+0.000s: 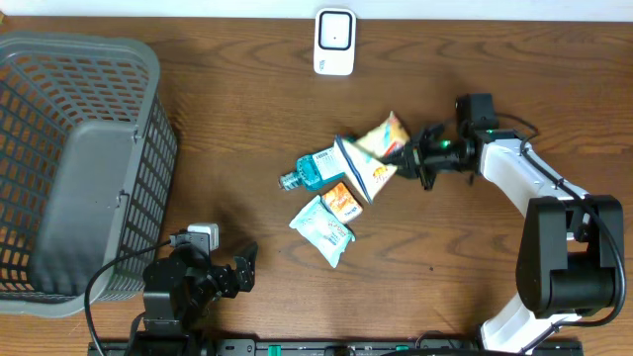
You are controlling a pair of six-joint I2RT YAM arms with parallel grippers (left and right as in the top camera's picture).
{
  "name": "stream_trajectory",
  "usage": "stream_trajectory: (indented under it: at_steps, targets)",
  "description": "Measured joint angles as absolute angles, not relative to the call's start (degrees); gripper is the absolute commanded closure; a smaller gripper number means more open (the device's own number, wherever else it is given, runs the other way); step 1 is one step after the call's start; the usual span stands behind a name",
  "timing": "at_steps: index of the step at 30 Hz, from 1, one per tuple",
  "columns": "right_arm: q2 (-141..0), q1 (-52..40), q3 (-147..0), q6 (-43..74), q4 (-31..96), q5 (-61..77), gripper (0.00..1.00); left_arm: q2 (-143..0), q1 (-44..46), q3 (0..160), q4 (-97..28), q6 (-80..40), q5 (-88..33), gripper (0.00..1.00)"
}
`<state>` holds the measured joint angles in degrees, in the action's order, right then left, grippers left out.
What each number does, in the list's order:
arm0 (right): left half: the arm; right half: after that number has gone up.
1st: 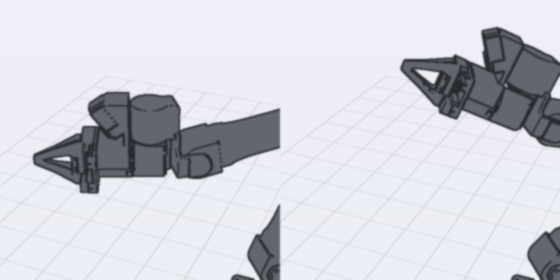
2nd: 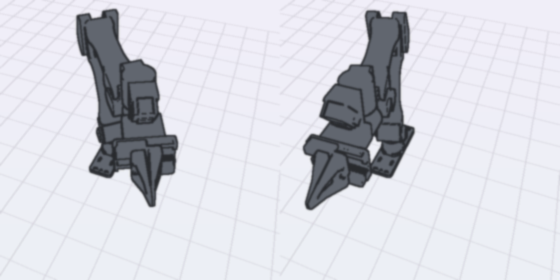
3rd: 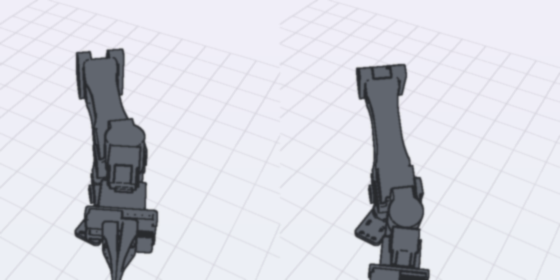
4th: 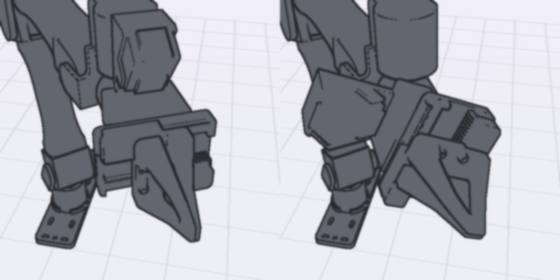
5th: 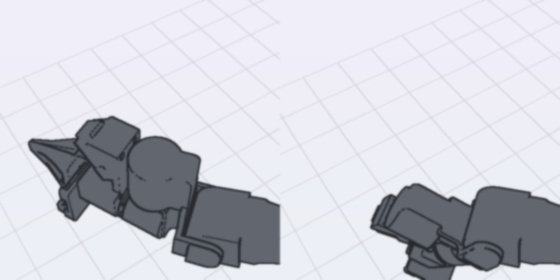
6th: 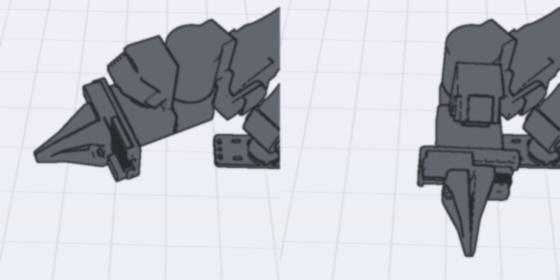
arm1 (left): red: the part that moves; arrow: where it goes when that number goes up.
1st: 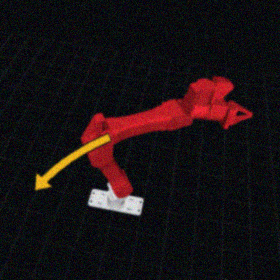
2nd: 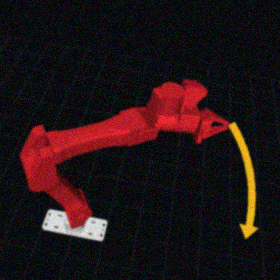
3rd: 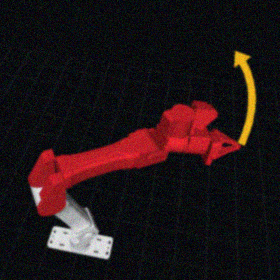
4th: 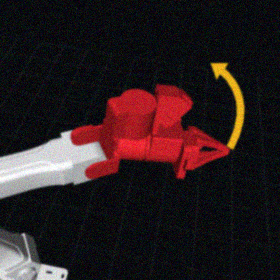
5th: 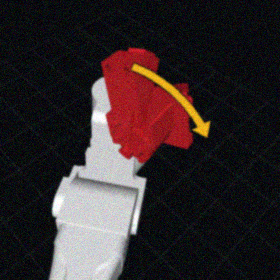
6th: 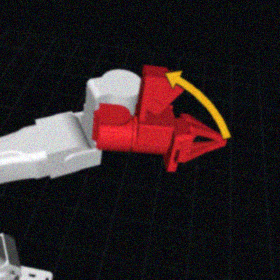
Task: Scan the item barcode
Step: 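Carry the yellow snack bag up to the white scanner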
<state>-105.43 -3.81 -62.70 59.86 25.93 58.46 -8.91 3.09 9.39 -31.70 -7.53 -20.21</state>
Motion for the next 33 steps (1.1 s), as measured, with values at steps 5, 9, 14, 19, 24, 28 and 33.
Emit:
stream_trajectory:
  at_steps: [5, 9, 14, 19, 24, 28, 33]
  targets:
    - [-105.5, -5.7, -62.4, 70.8, 5.6, 51.8, 0.99, -8.9, 3.1, 9.4, -31.7, -7.5, -20.2, 0.02]
    - [-105.6, -8.7, -62.3, 76.3, -9.2, 41.8, 0.99, -8.9, 3.1, 9.4, -31.7, -7.5, -20.2, 0.02]
    - [-105.6, -13.7, -62.4, 78.4, -15.3, 26.2, 0.99, -8.9, 3.1, 9.4, -31.7, -7.5, -20.2, 0.02]
    - [-105.6, -17.9, -62.4, 79.2, -17.3, 10.8, 0.99, -8.9, 3.1, 9.4, -31.7, -7.5, -20.2, 0.02]
    - [-107.2, -19.3, -62.4, 77.4, -28.8, 0.5, 0.99, -8.9, 3.1, 9.4, -31.7, -7.5, -20.2, 0.02]
    - [-111.1, -19.3, -64.9, 76.5, -31.0, -3.1, 0.99, -8.9, 3.1, 9.4, -31.7, -7.5, -20.2, 0.02]
    - [-121.3, -19.2, -74.6, 75.4, -30.4, -4.1, 0.99, -8.9, 3.1, 9.4, -31.7, -7.5, -20.2, 0.02]
